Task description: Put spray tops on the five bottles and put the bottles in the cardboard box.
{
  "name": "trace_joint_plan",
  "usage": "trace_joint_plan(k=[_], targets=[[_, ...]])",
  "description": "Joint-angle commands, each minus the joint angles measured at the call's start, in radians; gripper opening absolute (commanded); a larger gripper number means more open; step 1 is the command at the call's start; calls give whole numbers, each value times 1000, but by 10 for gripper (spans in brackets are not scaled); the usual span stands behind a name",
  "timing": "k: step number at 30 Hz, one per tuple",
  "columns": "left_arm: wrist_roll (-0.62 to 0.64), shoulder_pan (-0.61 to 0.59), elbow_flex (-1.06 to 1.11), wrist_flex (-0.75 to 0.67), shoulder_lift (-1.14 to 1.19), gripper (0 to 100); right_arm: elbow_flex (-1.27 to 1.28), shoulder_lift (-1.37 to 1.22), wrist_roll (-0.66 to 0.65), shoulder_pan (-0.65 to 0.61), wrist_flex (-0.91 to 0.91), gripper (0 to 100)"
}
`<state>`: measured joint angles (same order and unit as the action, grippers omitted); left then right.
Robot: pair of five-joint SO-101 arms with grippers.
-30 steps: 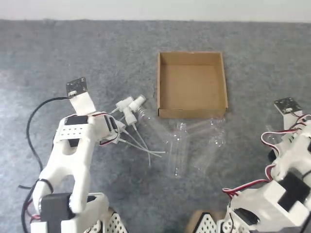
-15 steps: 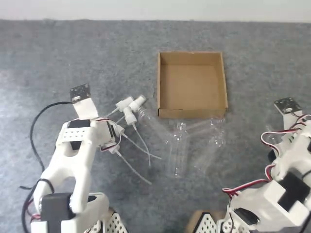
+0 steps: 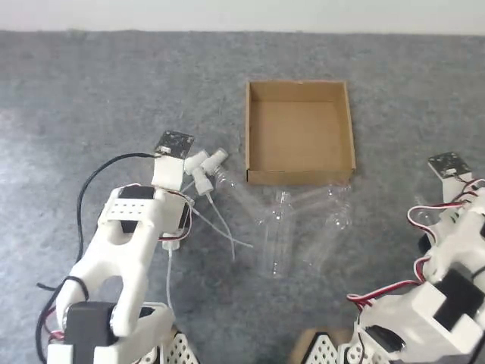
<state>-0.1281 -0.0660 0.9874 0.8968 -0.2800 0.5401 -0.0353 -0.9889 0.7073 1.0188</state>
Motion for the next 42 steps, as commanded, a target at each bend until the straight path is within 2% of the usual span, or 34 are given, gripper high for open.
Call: trace_joint_plan(k=[1, 4, 9, 12, 15, 26, 28, 32, 39, 42], targets=[[-29, 0, -122, 169, -2, 191, 2, 10, -11, 13, -7, 39], [-29, 0, -168, 259, -2, 209, 2, 10, -11, 13, -7, 39], [-14, -2, -136, 265, -3, 209, 2, 10, -11, 13, -7, 39], [68, -64, -116, 201, -3, 210, 2, 8, -11, 13, -7, 39], [69, -143, -102, 149, 0, 208, 2, 7, -11, 13, -7, 39], [34, -63, 12, 71, 0, 202, 2, 4, -11, 13, -7, 39], [34, -54, 30, 49, -2, 159, 2, 4, -11, 13, -7, 39], [34, -55, 31, 44, -9, 12, 2, 4, -11, 13, -5, 39], [32, -52, 2, 46, -11, 11, 2, 2, -11, 13, -5, 40], [32, -58, -65, 60, -11, 11, 2, 7, -11, 13, -5, 84]])
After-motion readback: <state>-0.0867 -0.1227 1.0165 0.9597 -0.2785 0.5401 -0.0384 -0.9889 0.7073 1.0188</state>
